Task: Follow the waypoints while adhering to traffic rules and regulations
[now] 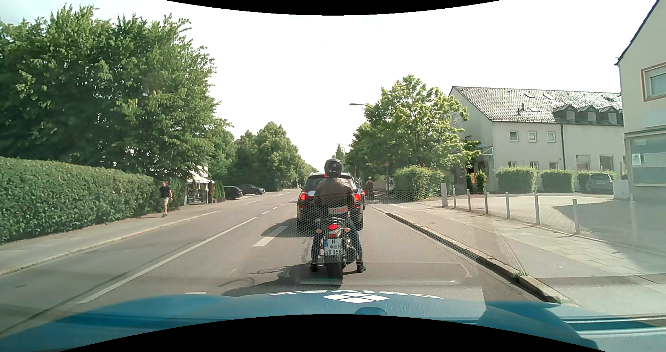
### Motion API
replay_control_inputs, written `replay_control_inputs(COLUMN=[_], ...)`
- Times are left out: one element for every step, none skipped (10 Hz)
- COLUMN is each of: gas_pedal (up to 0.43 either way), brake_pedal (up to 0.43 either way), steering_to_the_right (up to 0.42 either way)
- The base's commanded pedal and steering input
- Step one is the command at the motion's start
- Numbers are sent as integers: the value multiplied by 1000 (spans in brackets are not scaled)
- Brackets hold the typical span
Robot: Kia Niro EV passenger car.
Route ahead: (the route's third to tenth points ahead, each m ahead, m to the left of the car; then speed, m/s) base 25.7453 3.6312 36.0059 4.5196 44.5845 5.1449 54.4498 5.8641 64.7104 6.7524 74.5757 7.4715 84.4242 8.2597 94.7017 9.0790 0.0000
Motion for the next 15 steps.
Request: replay_control_inputs(gas_pedal=[0,0,0,0,0,0,0,0,0,0,0,0,0,0,0], brake_pedal=[311,311,311,311,311,311,311,311,311,311,311,311,311,311,311], steering_to_the_right=[-21,-21,-21,-21,-21,-21,-21,-21,-21,-21,-21,-21,-21,-21,-21])
